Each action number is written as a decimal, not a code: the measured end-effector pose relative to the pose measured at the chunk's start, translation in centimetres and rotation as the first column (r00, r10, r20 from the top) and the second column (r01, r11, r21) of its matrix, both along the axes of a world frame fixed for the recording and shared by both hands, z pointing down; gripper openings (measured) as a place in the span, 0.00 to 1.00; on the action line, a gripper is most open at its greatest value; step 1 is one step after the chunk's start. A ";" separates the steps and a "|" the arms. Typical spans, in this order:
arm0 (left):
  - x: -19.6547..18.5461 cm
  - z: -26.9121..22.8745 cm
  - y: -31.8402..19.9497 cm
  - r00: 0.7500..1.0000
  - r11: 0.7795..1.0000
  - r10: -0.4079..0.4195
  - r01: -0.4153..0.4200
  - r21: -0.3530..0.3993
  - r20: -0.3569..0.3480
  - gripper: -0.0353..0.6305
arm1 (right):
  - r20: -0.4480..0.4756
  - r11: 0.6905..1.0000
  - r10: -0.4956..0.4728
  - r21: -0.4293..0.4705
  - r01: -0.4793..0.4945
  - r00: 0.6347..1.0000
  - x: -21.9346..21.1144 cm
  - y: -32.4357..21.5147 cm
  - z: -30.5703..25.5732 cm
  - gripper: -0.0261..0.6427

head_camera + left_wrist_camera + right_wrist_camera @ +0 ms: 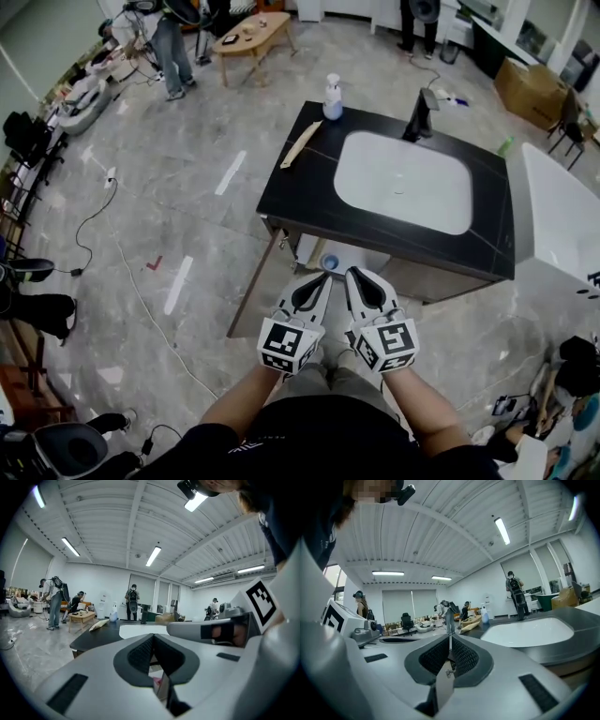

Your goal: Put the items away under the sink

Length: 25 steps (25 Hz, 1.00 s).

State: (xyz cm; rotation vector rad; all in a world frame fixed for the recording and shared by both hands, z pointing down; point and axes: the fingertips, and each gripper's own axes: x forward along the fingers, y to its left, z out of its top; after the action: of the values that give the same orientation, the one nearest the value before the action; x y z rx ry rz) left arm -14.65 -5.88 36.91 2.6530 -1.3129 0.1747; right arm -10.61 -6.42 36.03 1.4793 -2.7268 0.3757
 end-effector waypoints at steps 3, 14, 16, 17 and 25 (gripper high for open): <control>0.6 -2.0 0.2 1.000 1.000 0.006 -0.006 0.029 -0.009 0.06 | 0.017 1.000 0.004 0.026 -0.005 1.000 0.3 0.6 -1.6 0.10; 0.3 -5.3 0.2 1.000 0.994 -0.018 0.018 0.107 -0.006 0.07 | 0.015 0.994 0.019 0.104 -0.020 1.000 0.7 1.1 -5.1 0.09; 0.0 -5.4 0.3 1.000 0.994 -0.020 0.021 0.110 -0.006 0.07 | 0.012 0.994 0.015 0.107 -0.016 1.000 0.4 1.4 -5.2 0.09; -0.2 -5.4 0.3 1.000 0.994 -0.023 0.024 0.110 -0.009 0.07 | 0.011 0.994 0.014 0.108 -0.015 1.000 0.2 1.6 -5.1 0.09; -0.9 -5.3 0.3 0.999 0.995 -0.035 0.037 0.096 -0.025 0.07 | 0.001 0.995 0.017 0.100 -0.017 1.000 -0.4 1.8 -5.0 0.09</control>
State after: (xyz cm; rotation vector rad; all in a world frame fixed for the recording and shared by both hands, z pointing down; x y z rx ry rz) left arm -15.51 -5.57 31.65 2.6999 -1.3946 0.0773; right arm -11.05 -4.62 31.00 1.5253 -2.7739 0.2431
